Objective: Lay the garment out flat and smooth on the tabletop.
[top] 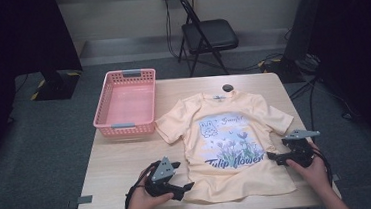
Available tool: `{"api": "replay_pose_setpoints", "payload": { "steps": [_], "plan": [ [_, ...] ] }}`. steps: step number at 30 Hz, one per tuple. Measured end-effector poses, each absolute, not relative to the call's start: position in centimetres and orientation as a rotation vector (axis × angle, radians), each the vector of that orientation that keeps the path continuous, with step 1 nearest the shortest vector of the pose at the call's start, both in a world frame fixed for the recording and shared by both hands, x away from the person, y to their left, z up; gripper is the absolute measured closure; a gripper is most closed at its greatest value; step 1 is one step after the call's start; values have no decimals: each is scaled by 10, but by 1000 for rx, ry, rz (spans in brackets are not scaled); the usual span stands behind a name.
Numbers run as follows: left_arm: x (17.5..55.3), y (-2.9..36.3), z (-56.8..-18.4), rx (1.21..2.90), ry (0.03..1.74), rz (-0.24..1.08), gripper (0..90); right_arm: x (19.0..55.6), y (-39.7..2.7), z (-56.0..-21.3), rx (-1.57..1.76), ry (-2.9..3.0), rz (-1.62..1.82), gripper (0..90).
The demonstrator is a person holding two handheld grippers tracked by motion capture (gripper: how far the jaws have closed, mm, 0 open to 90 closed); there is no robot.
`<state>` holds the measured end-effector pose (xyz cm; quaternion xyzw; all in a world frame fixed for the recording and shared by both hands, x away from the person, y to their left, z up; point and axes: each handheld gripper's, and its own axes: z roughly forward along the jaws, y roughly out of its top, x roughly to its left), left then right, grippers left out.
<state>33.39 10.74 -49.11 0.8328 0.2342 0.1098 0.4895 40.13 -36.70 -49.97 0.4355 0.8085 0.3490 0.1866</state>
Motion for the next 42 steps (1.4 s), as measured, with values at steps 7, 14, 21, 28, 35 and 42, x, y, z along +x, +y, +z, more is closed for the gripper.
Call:
{"api": "replay_pose_setpoints", "payload": {
  "steps": [7, 14, 21, 28, 35, 42],
  "plan": [
    [342, 119, -488, 1993, 624, 311, 152, 401, -367, -500, 1226, 2277, 982, 94],
    [344, 129, -490, 2029, 620, 318, 152, 401, -367, -500, 1226, 2276, 983, 94],
    [347, 140, -488, 2021, 638, 339, 154, 401, -367, -500, 1226, 2277, 983, 94],
    [349, 151, -490, 2025, 660, 353, 155, 401, -367, -500, 1226, 2277, 983, 94],
    [351, 160, -492, 2030, 680, 363, 157, 401, -367, -500, 1225, 2277, 983, 94],
    [352, 171, -494, 2024, 710, 370, 157, 401, -367, -500, 1226, 2277, 983, 94]
  ]
}}
